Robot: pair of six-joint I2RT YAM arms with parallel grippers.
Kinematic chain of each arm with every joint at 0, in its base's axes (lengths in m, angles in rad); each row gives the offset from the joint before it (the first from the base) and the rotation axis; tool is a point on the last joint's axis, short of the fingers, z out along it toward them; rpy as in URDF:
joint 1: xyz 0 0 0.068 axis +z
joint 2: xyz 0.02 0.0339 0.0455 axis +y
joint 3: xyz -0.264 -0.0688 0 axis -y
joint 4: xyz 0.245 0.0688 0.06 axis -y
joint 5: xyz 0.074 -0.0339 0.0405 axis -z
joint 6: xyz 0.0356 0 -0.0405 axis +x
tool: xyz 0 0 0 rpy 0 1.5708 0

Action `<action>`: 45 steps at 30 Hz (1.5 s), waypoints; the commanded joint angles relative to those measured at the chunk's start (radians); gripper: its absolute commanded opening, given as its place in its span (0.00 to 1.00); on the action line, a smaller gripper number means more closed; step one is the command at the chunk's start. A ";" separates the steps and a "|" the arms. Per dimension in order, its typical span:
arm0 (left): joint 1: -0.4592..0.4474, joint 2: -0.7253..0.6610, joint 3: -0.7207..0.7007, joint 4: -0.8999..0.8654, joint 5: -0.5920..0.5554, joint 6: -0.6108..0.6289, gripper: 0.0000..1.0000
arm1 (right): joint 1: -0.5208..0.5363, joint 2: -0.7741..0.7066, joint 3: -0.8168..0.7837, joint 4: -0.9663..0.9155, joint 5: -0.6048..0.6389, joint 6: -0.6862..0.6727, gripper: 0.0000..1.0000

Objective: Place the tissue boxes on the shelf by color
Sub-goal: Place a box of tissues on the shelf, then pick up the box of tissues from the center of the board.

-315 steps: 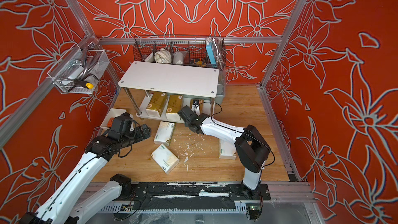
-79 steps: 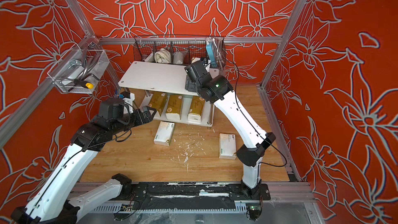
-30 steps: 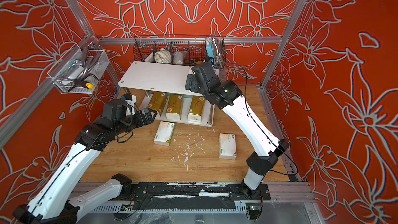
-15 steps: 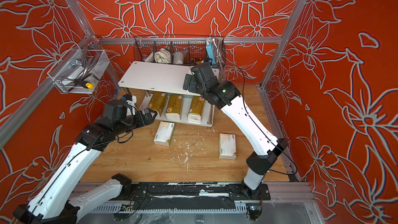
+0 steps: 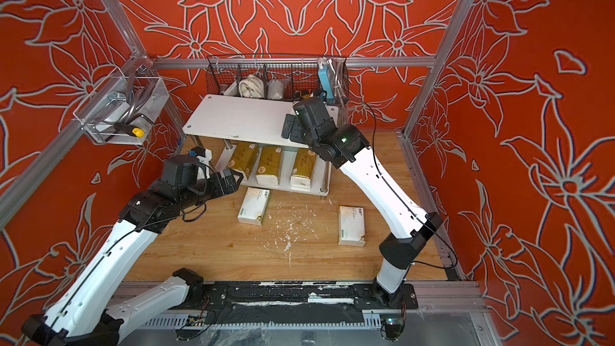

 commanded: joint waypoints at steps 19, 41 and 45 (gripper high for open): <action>-0.005 0.000 -0.062 -0.001 -0.021 0.017 0.99 | -0.001 -0.127 -0.048 0.045 -0.010 -0.100 0.99; -0.043 0.095 -0.303 -0.033 -0.037 -0.013 0.99 | 0.018 -0.777 -0.934 0.151 -0.343 -0.114 0.99; -0.051 0.181 -0.296 -0.013 -0.036 0.010 0.99 | 0.050 -0.857 -1.082 0.172 -0.349 -0.073 0.99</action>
